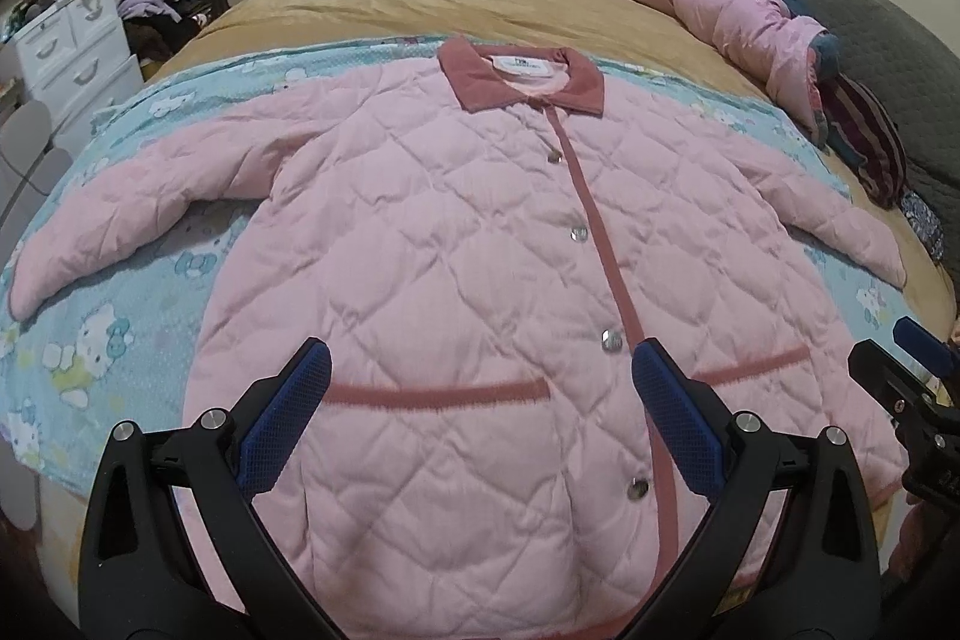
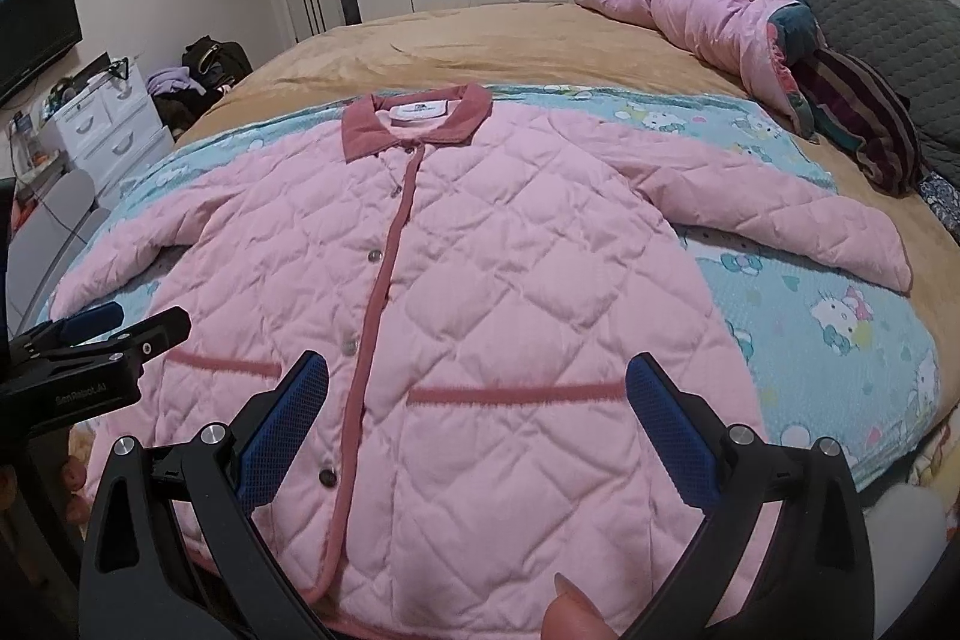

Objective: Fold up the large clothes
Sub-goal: 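Move the right tool to the jacket sleeve cuff and grasp it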

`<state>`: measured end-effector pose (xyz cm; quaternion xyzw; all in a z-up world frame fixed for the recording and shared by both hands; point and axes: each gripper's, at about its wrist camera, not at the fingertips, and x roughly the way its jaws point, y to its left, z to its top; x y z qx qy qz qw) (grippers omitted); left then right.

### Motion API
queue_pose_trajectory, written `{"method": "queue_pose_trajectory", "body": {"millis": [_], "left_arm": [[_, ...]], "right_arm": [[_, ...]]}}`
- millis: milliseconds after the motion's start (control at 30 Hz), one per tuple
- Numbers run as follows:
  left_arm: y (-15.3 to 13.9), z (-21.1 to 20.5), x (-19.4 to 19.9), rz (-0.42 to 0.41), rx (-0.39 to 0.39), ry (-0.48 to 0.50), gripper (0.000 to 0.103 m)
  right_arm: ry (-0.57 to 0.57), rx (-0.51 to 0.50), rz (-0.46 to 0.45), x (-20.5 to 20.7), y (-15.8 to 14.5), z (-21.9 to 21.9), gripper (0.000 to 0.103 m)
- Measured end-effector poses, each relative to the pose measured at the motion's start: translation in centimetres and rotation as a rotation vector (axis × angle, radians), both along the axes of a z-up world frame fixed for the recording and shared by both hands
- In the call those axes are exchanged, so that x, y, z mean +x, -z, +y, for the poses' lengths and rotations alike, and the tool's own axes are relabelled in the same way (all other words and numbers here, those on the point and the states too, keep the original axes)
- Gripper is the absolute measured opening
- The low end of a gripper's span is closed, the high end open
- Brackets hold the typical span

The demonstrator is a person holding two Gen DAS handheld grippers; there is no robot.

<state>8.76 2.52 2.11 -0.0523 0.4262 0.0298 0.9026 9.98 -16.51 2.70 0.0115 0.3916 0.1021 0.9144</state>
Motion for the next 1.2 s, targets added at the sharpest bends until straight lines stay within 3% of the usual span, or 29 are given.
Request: {"method": "queue_pose_trajectory", "body": {"millis": [400, 600, 733, 867, 1200], "left_arm": [[-1.1, 1.2, 6.1, 0.027, -0.021, -0.003, 0.094], [-1.7, 1.1, 9.3, 0.022, -0.035, 0.011, 0.094], [-1.6, 0.8, 11.1, 0.031, -0.09, 0.031, 0.094], [-1.6, -0.2, 13.2, 0.033, -0.066, 0.037, 0.094], [-0.1, -2.2, 17.6, 0.046, -0.084, 0.058, 0.094]], "right_arm": [[0.031, 0.018, -0.011, 6.1, -1.6, -0.4, 0.099], [0.084, 0.052, -0.007, 9.3, -2.2, -1.9, 0.099], [0.115, 0.113, 0.006, 11.3, -2.5, -3.7, 0.099], [0.152, 0.143, -0.001, 13.1, -2.9, -5.5, 0.099], [0.367, 0.18, 0.078, 17.5, 0.7, -12.8, 0.099]]}}
